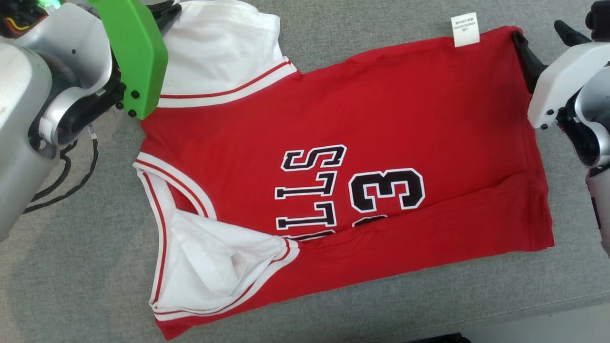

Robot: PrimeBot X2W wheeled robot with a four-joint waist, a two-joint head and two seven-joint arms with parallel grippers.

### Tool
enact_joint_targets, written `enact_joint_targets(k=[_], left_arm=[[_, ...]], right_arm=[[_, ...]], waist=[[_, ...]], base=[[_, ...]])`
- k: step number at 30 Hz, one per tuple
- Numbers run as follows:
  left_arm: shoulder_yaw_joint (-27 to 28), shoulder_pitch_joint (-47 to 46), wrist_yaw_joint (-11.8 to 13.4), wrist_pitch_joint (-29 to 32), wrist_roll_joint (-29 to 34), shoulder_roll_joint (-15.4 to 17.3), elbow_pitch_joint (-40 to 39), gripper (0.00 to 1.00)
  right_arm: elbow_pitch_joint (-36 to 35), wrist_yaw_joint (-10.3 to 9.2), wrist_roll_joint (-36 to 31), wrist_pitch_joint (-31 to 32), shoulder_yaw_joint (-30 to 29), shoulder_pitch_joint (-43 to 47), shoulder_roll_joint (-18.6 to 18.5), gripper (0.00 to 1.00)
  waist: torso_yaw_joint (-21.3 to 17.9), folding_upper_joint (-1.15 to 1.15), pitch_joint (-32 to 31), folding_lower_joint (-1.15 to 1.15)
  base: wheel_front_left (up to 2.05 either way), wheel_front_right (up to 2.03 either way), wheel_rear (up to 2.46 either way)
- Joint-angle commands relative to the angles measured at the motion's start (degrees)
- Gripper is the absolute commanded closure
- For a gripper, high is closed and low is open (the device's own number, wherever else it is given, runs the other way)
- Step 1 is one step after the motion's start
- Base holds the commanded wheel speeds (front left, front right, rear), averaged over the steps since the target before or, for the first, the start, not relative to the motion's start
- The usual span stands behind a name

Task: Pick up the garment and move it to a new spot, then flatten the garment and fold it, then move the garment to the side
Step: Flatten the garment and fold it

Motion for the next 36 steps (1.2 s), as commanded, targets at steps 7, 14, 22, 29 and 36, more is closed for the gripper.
enact_joint_targets(k=[7,14,22,29,36], left_arm=[[0.1,0.9,0.4,-0.2,-0.2,0.5,-1.0,1.00],[0.1,1.2,0.5,-0.3,-0.4,0.9,-1.1,1.00],[1.3,1.1,0.4,-3.0,-0.1,1.0,-0.8,1.00],[4.0,-1.3,-1.1,-11.2,1.6,-0.7,0.9,1.00],[6.4,-4.0,-2.3,-18.5,2.2,-2.9,4.8,1.00]], right_arm=[[4.6,-0.11,2.6,0.0,2.1,-3.1,0.0,0.04],[7.0,-0.11,3.7,-0.5,3.2,-4.4,-0.9,0.67],[6.2,-0.11,4.7,-1.4,4.7,-5.2,-1.7,1.00],[5.4,-0.12,4.7,-5.7,1.9,-7.3,-3.2,0.93],[5.1,-0.11,4.7,-10.8,0.7,-9.2,-4.3,1.00]], waist=[[1.4,0.00,1.2,0.00],[1.9,0.00,1.6,0.00],[1.7,0.00,0.8,0.00],[2.1,0.00,0.9,0.00],[2.9,0.00,1.3,0.00]], base=[[0.00,0.00,0.00],[0.00,0.00,0.00],[0.00,0.00,0.00],[0.00,0.00,0.00],[0.00,0.00,0.00]])
